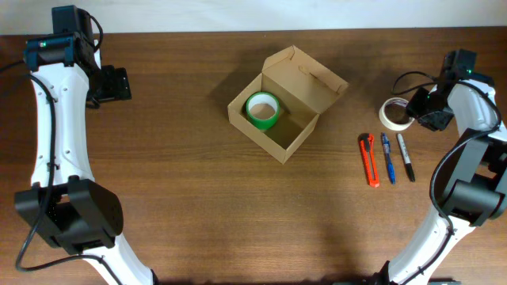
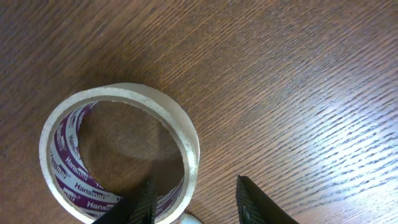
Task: Pack container
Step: 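Grasp the white masking tape roll with the right gripper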
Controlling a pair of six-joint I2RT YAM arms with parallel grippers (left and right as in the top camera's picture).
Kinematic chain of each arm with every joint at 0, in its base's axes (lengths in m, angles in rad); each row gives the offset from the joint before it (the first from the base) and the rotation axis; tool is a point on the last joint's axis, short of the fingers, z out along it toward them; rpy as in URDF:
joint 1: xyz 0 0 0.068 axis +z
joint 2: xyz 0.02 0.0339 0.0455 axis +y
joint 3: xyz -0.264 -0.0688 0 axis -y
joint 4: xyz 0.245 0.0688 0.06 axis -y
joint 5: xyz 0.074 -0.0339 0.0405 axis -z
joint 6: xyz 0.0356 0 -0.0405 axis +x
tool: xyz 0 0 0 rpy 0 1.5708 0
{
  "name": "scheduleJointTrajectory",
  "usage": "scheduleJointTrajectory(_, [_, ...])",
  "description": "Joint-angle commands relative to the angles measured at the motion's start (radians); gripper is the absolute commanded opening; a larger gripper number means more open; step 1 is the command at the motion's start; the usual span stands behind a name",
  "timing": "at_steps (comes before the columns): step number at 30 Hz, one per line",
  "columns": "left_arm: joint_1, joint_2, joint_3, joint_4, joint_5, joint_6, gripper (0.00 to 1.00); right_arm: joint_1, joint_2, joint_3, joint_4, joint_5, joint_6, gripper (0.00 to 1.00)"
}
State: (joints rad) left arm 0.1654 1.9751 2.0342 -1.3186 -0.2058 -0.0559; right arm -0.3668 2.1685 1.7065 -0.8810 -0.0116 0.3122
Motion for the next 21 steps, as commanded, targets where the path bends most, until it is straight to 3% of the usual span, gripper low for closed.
scheduleJointTrajectory(1, [0.008,0.011,-0.003,0.002,0.007,0.004,1.00,0.001,0.021,-0.001,-0.001,0.027,0.038,0.43])
scheduleJointTrajectory(13, [0.008,0.011,-0.003,0.002,0.007,0.005,1.00,0.001,0.050,-0.002,-0.024,0.051,0.042,0.42])
scheduleJointTrajectory(21, [0.008,0.011,-0.003,0.002,0.007,0.004,1.00,0.001,0.050,-0.002,-0.028,0.076,0.044,0.36])
